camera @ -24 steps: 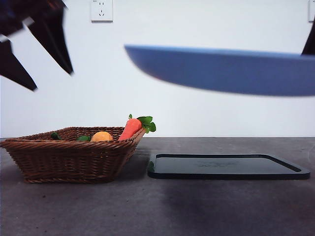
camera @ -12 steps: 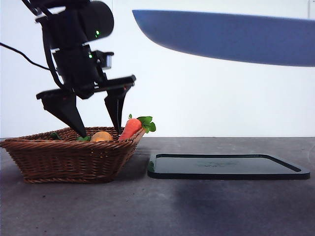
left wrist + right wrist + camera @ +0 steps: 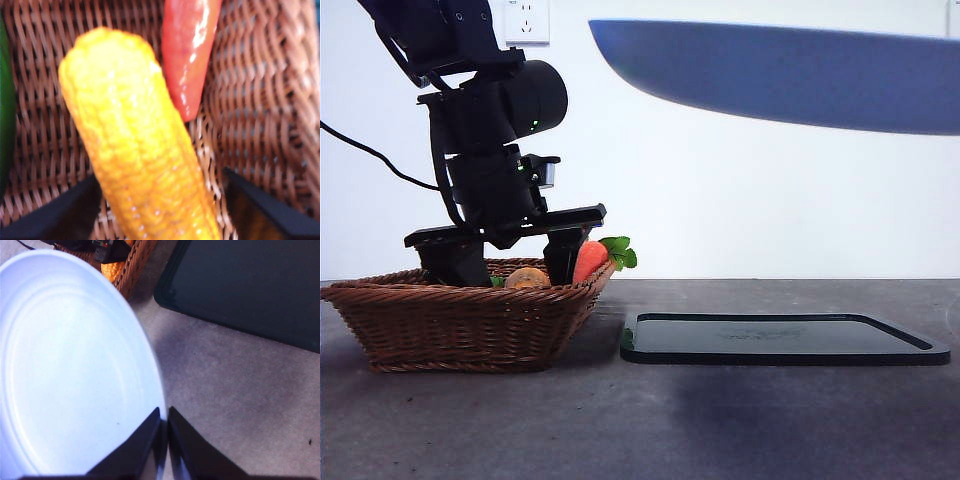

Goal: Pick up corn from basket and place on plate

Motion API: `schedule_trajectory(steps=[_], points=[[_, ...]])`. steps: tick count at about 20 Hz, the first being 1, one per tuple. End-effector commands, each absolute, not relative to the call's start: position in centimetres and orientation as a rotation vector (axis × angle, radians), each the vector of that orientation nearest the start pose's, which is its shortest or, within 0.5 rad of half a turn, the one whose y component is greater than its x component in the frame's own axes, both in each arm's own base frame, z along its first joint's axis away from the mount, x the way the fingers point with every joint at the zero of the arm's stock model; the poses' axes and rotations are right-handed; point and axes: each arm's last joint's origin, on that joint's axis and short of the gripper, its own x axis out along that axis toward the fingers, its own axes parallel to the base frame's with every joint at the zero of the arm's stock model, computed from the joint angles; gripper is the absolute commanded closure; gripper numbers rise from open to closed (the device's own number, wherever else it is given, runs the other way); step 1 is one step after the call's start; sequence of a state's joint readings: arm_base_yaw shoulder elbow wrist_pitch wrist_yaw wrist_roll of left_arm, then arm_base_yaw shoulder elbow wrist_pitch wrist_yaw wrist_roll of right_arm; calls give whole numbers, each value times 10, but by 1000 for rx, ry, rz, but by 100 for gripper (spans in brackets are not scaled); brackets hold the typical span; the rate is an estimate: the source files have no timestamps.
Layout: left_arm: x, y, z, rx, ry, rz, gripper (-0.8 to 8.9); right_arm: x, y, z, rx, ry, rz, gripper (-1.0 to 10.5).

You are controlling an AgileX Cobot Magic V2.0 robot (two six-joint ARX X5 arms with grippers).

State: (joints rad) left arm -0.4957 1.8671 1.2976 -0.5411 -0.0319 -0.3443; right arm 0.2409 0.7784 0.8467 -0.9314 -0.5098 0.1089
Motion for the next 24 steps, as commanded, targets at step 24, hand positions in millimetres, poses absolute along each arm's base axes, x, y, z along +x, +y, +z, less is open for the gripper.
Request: schedule_trajectory(steps=[24], points=[[223, -234, 311, 19, 880, -740, 585, 233, 73, 240, 374, 1056, 550, 945]])
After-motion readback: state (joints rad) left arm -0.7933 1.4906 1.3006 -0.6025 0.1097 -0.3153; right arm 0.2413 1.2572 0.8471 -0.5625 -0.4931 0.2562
